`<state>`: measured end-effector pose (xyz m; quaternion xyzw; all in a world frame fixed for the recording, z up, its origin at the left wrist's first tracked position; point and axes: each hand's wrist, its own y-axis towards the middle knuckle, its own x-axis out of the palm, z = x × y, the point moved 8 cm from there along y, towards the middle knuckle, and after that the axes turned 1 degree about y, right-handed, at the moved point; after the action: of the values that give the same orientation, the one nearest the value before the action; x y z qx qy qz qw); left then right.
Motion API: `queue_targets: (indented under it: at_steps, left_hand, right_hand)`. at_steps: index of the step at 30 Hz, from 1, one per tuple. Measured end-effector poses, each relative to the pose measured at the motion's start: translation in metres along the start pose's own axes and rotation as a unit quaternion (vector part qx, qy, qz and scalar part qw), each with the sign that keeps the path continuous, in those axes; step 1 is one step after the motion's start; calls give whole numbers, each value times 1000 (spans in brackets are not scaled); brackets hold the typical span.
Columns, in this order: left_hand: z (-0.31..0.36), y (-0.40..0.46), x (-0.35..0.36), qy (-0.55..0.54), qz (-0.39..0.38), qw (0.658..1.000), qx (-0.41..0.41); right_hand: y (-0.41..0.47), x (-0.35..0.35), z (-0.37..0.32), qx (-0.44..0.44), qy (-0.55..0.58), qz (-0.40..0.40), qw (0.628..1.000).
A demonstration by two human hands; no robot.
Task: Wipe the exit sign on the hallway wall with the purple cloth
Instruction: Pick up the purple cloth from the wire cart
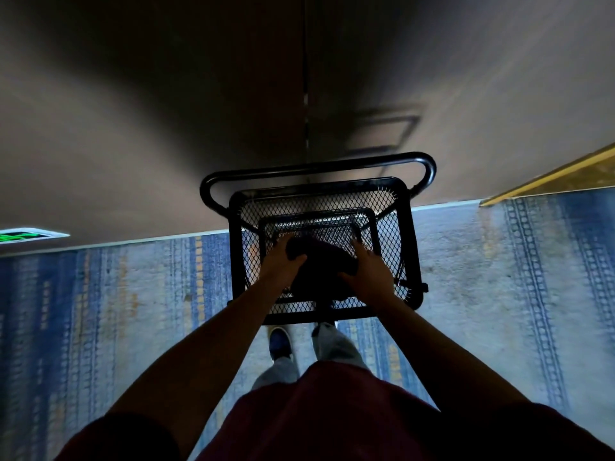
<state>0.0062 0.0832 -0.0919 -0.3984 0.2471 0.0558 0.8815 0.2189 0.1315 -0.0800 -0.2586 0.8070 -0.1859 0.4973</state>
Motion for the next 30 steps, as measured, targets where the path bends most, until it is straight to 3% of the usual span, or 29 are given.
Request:
queue_targets:
  at_steps: [5,9,14,23,27,30]
  left_hand:
    - [-9,-2,-3,31,-15,999,-29]
    - [-10,-9,-17,58,-14,998,-2]
    - [-16,-22,-41,71,-16,997,22]
    - [24,-66,-109,-106,47,988,100]
    - [83,-106,-124,-186,7,962,198]
    - [118,-140,-127,-235,-51,940,241]
  right_hand:
    - [8,9,3,40,27,-50,998]
    - [4,10,-2,65,127,-98,985]
    - [-7,-24,-24,40,227,-40,972]
    - [-63,-121,-84,-51,431,76,897]
    - [-111,-161,-121,-143,432,107,884]
    - [-152,-185,-145,-200,471,132,849]
